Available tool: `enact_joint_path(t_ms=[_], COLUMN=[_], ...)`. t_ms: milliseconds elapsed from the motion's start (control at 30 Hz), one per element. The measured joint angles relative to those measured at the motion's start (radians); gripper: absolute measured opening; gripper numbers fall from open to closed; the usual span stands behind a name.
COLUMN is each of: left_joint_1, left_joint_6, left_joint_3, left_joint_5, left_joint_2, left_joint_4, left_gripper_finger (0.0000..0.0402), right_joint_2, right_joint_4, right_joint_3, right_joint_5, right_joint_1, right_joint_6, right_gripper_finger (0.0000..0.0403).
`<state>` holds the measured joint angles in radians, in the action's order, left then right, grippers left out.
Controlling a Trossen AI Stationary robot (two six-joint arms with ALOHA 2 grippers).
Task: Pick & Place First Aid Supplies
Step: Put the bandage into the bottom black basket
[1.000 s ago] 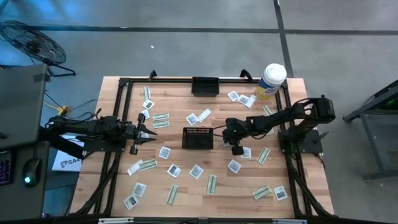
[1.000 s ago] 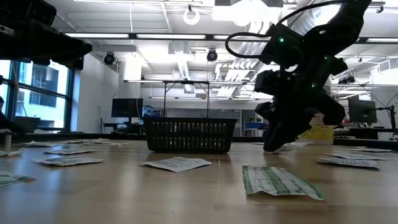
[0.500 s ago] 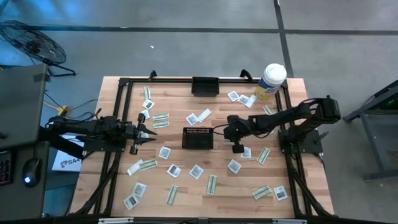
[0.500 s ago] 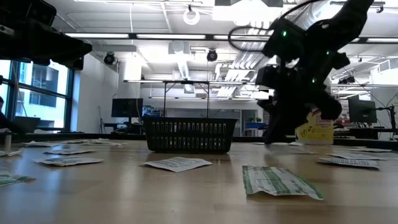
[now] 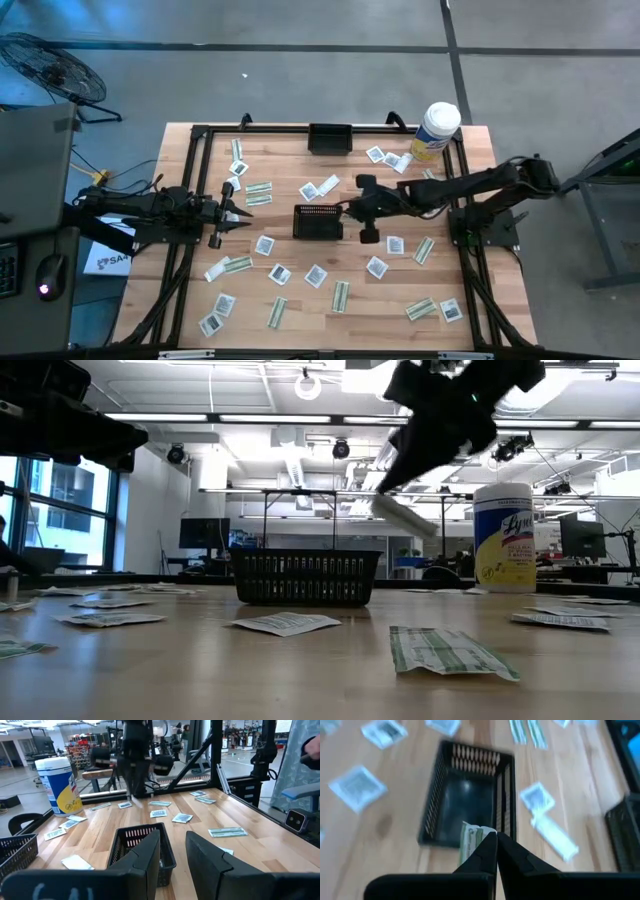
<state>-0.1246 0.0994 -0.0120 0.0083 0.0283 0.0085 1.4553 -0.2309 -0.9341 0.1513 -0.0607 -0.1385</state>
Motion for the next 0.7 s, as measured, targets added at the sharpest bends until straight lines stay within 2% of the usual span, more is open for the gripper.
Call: enact_joint_path(t_ms=[167,367,567,700], left_joint_1=[0.0,0.0,0.0,0.0], left_joint_6=[0.0,0.0,0.0,0.0], left_joint_3=[0.0,0.0,0.0,0.0], left_joint_5=[0.0,0.0,0.0,0.0], left_joint_2=[0.0,0.0,0.0,0.0], left_joint_4=[0.0,0.0,0.0,0.0], left_gripper_finger=[0.0092,0.0092,0.0092,0.0092], right_joint_2=[0.07,0.24,0.411,0.48], right_joint_4=[0.038,0.037,0.032,0.025], right_joint_3=[-0.119,-0.247,-0.321,-0.351], right_joint_5=[-0.003,-0.001,-0.005,-0.017], right_joint_1=[-0.013,-0.014,0.006,0.019], right_joint_6=[0.007,0.006,0.0,0.0], right_gripper_finger=[0.0001,0.0001,0.0002,0.0001])
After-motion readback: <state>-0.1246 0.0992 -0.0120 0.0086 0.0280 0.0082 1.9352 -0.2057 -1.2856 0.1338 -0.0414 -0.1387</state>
